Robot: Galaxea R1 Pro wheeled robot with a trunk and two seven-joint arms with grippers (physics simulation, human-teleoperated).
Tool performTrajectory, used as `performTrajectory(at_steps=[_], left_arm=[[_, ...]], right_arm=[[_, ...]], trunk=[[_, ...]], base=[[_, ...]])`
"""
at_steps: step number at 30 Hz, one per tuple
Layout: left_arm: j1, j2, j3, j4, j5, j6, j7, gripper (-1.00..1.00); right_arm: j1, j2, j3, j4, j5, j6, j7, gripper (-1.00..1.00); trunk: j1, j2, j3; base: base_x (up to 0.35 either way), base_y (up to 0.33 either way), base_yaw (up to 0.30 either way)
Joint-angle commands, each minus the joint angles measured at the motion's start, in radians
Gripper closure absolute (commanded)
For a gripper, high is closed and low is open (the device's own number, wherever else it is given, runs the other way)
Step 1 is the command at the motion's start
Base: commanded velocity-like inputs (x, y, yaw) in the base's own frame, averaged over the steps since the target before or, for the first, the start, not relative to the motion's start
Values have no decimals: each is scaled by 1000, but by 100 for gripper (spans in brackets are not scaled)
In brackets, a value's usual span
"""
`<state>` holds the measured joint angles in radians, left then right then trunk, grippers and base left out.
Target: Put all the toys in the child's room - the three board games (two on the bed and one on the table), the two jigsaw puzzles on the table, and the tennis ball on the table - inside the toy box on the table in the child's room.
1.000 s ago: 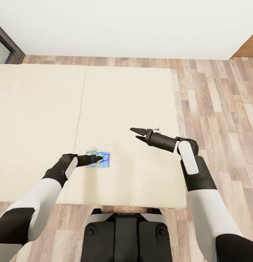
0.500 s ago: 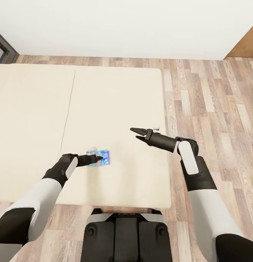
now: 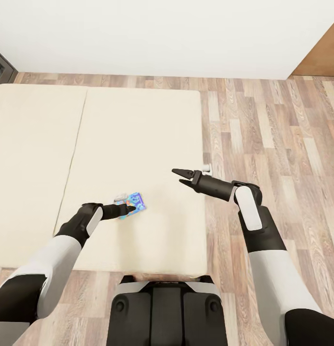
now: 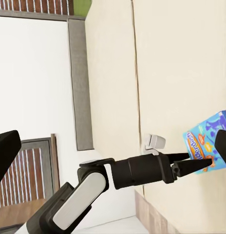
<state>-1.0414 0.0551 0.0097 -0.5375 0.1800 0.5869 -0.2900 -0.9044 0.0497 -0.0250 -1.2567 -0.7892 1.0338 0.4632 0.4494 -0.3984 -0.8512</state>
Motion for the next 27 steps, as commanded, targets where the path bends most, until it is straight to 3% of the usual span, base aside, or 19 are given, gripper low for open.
performTrajectory(at_steps=[1,27], left_arm=[[0,0,1,-2,9,8,0,-100],[0,4,1,-2,9,8,-3,-100]], right_arm=[[-1,1,-3,0,8,5,9,-100],[-1,1,-3,-1,8,5,9,-100]], trunk=[[1,-2,-1],[1,-2,-1]], base=[[0,-169,0],[0,-166,0]])
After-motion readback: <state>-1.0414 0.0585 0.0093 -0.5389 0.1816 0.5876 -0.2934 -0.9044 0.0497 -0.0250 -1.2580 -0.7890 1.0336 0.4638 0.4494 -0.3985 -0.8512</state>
